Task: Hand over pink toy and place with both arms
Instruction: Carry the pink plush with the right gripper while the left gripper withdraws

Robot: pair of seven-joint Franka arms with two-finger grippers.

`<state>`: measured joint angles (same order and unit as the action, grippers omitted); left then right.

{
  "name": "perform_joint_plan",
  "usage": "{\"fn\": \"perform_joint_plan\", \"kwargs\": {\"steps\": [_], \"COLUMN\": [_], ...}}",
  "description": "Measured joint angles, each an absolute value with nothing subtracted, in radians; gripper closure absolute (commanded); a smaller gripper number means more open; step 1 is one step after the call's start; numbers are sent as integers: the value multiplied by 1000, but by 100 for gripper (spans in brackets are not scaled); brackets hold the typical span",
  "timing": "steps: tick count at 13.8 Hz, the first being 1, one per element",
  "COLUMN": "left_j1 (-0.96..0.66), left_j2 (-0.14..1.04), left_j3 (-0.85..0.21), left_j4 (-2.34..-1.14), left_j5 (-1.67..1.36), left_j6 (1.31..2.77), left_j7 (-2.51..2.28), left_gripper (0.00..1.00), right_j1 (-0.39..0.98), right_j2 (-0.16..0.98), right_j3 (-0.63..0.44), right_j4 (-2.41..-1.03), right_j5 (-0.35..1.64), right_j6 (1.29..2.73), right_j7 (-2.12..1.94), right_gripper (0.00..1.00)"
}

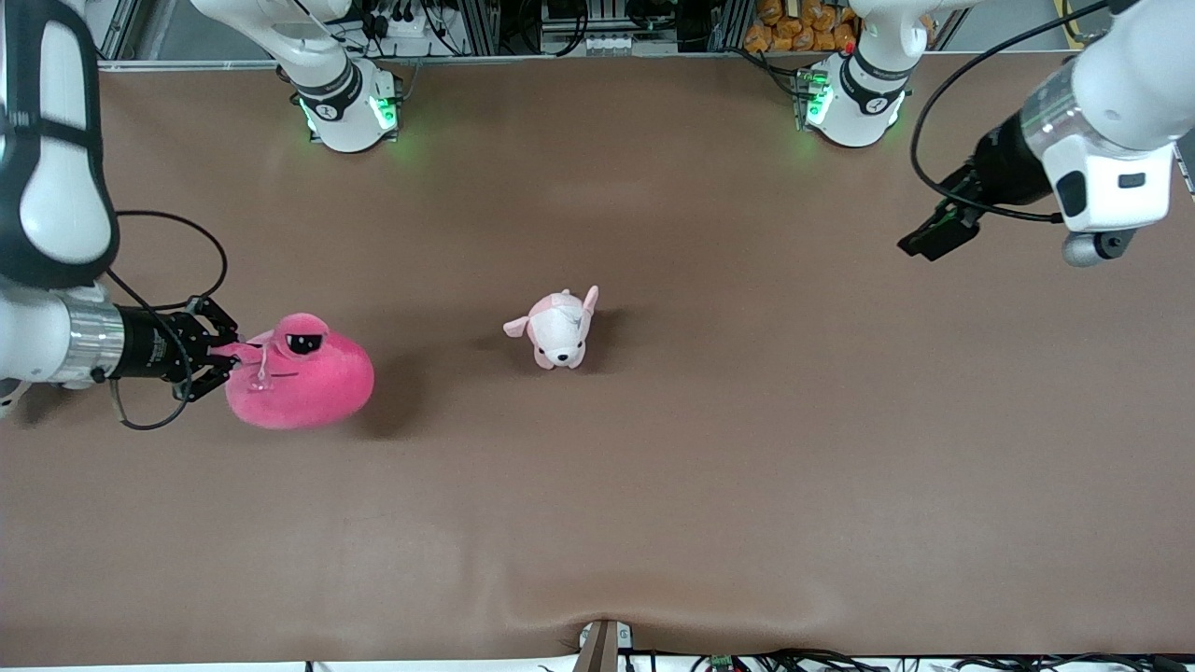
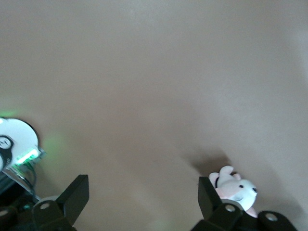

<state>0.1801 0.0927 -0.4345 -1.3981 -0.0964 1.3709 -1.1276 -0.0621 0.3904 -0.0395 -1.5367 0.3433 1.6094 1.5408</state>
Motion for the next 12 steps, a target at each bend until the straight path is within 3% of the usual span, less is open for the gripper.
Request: {"fn": "perform_joint_plan", "kwargs": {"steps": [5, 9, 10, 11, 12], "left_j1": [208, 208, 208, 208, 209], "left_j2": [76, 75, 75, 75, 73], "left_j3": [-426, -424, -418, -407, -394], "left_j4": [-1397, -1397, -1397, -1397, -1397], "left_j5": [-39, -10, -9, -8, -8], "left_j6": [1362, 1356, 1356, 1356, 1356], "left_j7": [-885, -642, -589, -544, -513], "left_gripper": [0, 0, 0, 0, 0], "right_j1": [-146, -240, -261, -271, -273], "right_j2": [396, 395, 395, 396, 398], "right_j3": [-39, -40, -40, -40, -40], "right_j4": [-1717, -1764, -1769, -1774, -1777], "right_j5": [344, 344, 344, 344, 344], "right_j6": [1676, 1684, 1684, 1683, 1682], "right_j7": [1249, 1069, 1050, 1046, 1046], "right_gripper": [100, 100, 74, 31, 0]}}
